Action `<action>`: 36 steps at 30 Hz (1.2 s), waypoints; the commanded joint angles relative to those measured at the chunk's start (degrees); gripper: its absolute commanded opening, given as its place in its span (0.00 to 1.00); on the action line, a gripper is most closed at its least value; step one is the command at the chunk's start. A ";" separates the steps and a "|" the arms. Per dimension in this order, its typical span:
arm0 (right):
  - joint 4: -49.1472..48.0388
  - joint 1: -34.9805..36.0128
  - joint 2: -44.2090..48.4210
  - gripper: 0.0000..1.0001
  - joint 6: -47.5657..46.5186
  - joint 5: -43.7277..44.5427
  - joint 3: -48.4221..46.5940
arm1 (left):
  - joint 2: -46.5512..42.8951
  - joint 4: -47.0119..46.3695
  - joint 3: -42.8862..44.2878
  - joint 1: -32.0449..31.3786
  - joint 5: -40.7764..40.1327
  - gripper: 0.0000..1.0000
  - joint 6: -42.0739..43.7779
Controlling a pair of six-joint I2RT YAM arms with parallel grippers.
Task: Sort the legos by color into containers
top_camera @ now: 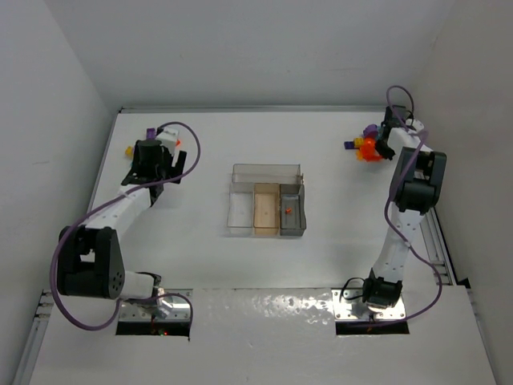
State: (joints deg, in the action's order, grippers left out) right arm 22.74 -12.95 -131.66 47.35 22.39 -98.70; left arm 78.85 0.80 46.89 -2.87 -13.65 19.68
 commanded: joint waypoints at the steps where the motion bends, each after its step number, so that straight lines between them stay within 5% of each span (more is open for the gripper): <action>1: -1.38 1.43 7.98 0.00 -9.27 2.30 0.78 | -3.70 3.85 3.37 0.68 3.18 0.97 1.58; 9: -8.31 8.98 23.18 0.00 -19.30 3.10 14.21 | -9.41 5.36 -5.57 0.59 1.80 0.97 1.24; 15: -13.51 22.08 36.72 0.00 -34.78 -13.84 28.36 | -14.33 2.63 -11.55 0.59 1.08 0.97 -1.75; 20: -14.83 30.69 45.25 0.00 -31.71 -27.21 39.00 | -16.18 -0.53 -14.63 0.59 -0.59 0.97 -3.24; 31: -14.39 41.95 49.04 0.00 -30.39 -28.72 50.08 | -18.73 -2.99 -16.04 0.59 0.73 0.97 -3.51; 36: -14.57 41.87 48.86 0.39 -31.35 -26.96 50.18 | -19.17 -2.91 -15.87 0.59 0.55 0.97 -3.33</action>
State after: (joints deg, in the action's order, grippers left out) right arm 9.87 28.95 -84.47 16.82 -4.89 -47.99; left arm 61.17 0.56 30.92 -2.87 -13.06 16.78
